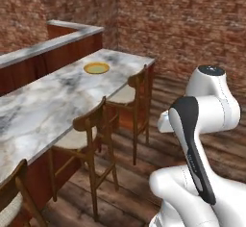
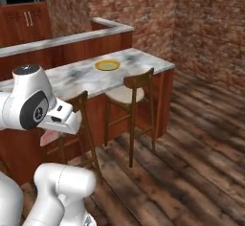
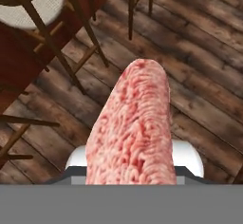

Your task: Take the steak from the fridge and place it on the digital scale on the counter by the fridge. Wait a few seconds for a reading, then move it to the plate on the dining counter.

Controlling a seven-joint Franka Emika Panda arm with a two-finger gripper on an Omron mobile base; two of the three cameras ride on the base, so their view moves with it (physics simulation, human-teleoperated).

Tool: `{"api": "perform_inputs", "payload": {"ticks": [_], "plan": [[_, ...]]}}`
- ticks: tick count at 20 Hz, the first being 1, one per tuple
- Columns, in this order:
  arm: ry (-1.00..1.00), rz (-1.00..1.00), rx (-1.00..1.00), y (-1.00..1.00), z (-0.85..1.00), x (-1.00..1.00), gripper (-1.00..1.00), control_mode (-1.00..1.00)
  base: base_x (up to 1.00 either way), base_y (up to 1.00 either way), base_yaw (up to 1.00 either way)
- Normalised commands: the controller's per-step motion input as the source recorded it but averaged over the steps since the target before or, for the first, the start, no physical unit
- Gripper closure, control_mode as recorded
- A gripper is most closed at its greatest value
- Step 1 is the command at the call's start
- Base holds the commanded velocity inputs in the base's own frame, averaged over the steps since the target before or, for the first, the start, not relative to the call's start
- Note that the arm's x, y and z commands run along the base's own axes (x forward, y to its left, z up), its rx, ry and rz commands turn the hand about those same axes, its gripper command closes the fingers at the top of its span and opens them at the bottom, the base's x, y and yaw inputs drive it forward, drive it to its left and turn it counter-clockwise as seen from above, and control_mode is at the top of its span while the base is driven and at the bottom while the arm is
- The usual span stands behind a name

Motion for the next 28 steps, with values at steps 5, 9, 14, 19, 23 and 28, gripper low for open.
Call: {"api": "perform_inputs", "payload": {"ticks": [5, 9, 14, 19, 23, 28], "plan": [[0.0, 0.0, 0.0, 0.0, 0.0, 0.0, 1.0, 1.0, 0.82, -0.7, 0.6], [0.0, 0.0, 0.0, 0.0, 0.0, 0.0, 1.0, 1.0, 0.77, -0.75, 0.57], [0.0, 0.0, 0.0, 0.0, 0.0, 0.0, 1.0, 1.0, 0.73, -0.82, 0.53], [0.0, 0.0, 0.0, 0.0, 0.0, 0.0, 1.0, 1.0, 0.73, -0.85, 0.52], [0.0, 0.0, 0.0, 0.0, 0.0, 0.0, 1.0, 1.0, 0.81, -0.82, 0.51], [0.0, 0.0, 0.0, 0.0, 0.0, 0.0, 1.0, 1.0, 0.87, -0.8, 0.5]]}}
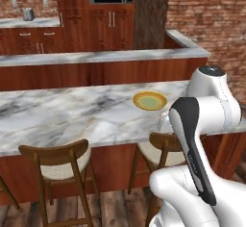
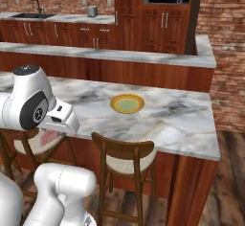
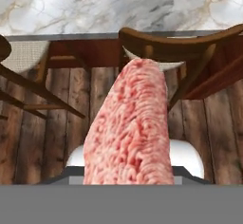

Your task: Take the steak from the fridge and place it on the digital scale on the counter by the fridge. Wait a few seconds for a reading, then move it to the plate on the dining counter.

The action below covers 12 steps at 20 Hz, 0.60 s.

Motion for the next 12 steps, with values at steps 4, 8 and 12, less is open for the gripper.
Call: {"api": "perform_inputs", "payload": {"ticks": [4, 8, 12], "plan": [[0.0, 0.0, 0.0, 0.0, 0.0, 0.0, 1.0, 1.0, 0.9, -0.62, 0.39], [0.01, 0.04, 0.0, -0.09, 0.0, 0.24, 1.0, -1.0, 0.73, -0.28, 0.17], [0.04, 0.12, 0.0, -0.51, 0.0, 0.99, 1.0, -1.0, 0.0, 0.0, 0.0]]}}
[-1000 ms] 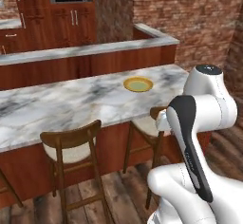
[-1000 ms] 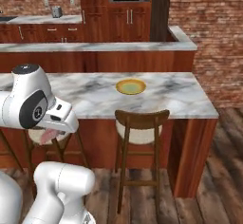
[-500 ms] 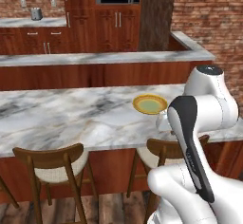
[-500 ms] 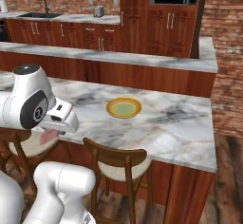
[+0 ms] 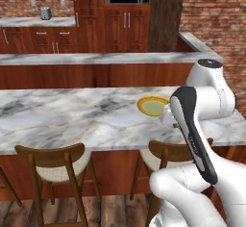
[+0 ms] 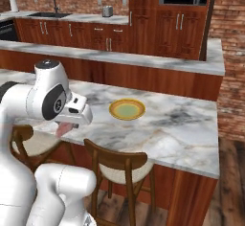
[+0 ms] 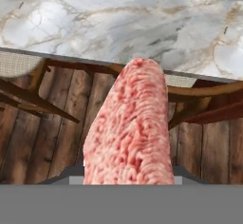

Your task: Take the steak from the fridge and place it on the digital scale on the counter by the fridge. Wait a few seconds for a reading, then move it to the plate on the dining counter.

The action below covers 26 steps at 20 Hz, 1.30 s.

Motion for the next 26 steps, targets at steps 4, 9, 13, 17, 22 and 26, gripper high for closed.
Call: {"api": "perform_inputs", "payload": {"ticks": [4, 9, 13, 17, 22, 26], "plan": [[0.05, 0.09, 0.01, -0.68, 0.0, 1.0, 1.0, -1.0, 0.0, 0.0, 0.0], [0.02, 0.09, 0.0, -0.56, -0.04, 1.0, 1.0, -1.0, 0.0, 0.0, 0.0], [0.0, 0.1, 0.0, -0.18, -0.34, 1.0, 1.0, -1.0, 0.0, 0.0, 0.0], [0.02, 0.09, 0.0, 0.0, -0.58, 1.0, 1.0, -1.0, 0.0, 0.0, 0.0], [0.01, 0.08, 0.0, 0.0, -0.62, 1.0, 1.0, -1.0, 0.0, 0.0, 0.0], [0.0, 0.06, 0.0, 0.0, -0.43, 0.96, 1.0, -1.0, 0.0, 0.0, 0.0]]}}
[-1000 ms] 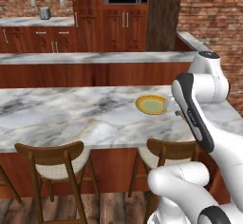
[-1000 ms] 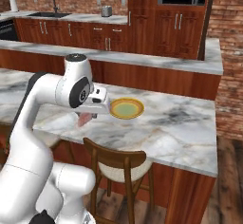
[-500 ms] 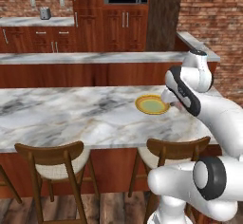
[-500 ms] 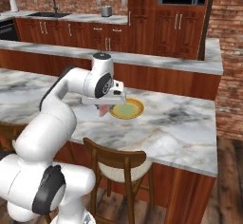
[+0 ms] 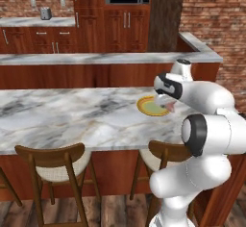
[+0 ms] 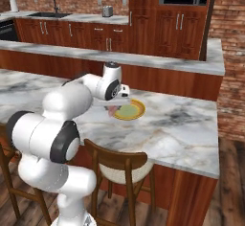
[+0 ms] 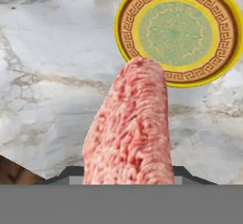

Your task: Take the steak from the fridge and place it on the digital scale on the counter by the fridge. Wait a few seconds for a reading, then move it to the plate on the dining counter.

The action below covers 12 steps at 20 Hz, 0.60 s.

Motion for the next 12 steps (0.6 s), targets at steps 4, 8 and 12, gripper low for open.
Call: {"api": "perform_inputs", "payload": {"ticks": [4, 8, 12], "plan": [[0.0, 0.03, 0.0, 0.0, -0.23, 0.8, 1.0, -1.0, 0.0, 0.0, 0.0], [0.0, 0.01, 0.0, -0.01, -0.33, 0.72, 1.0, -1.0, 0.0, 0.0, 0.0], [0.0, 0.01, 0.0, -0.01, -0.41, 0.71, 1.0, -1.0, 0.0, 0.0, 0.0]]}}
